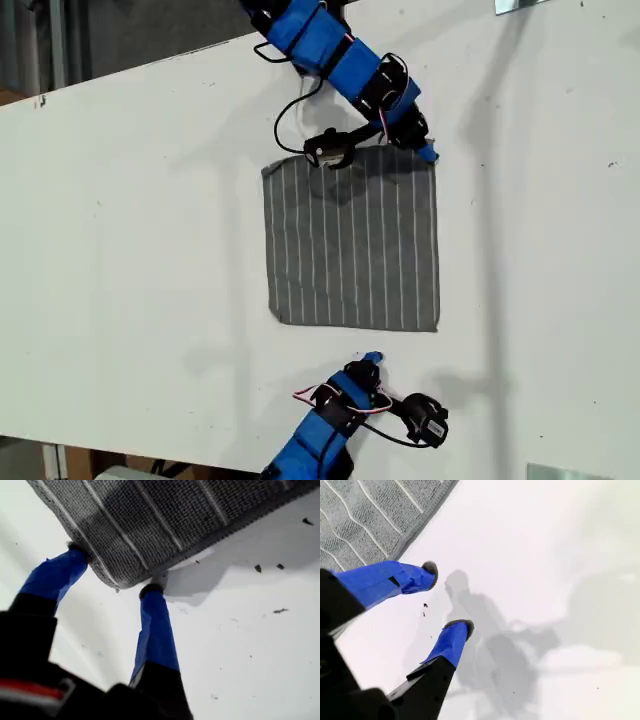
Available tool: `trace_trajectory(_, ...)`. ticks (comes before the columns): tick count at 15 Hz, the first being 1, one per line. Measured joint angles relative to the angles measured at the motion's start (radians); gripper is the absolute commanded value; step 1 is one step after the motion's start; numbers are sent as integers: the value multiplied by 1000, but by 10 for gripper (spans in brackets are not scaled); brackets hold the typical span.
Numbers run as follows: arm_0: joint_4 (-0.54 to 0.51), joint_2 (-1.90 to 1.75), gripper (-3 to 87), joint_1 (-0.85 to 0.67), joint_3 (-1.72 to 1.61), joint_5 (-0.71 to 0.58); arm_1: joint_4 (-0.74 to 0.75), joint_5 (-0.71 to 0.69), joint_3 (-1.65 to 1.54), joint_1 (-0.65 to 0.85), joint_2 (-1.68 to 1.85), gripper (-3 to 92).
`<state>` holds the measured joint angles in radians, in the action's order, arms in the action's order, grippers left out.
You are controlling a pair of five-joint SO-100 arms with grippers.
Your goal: Grasp corners of a square towel and fold twice.
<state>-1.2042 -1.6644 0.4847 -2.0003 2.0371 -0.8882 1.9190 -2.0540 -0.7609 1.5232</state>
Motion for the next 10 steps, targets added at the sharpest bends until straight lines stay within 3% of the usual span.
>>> trace_trajectory(2,3,0,198,-2,-6,0,81,-32,-48,21,-6,264)
trace_trajectory(3,11,0,198,-2,-23,3,91,-41,-52,23,-11,219)
trace_trajectory(4,18,0,198,-2,-41,2,100,-43,-61,23,-8,66)
trace_trajectory(5,31,-3,198,-2,-60,5,109,-46,-66,25,-5,-1)
trace_trajectory(9,55,-8,200,9,-75,2,101,-51,-49,32,-20,-1)
trace_trajectory(10,12,2,202,11,-31,2,81,-60,-28,34,-34,-1)
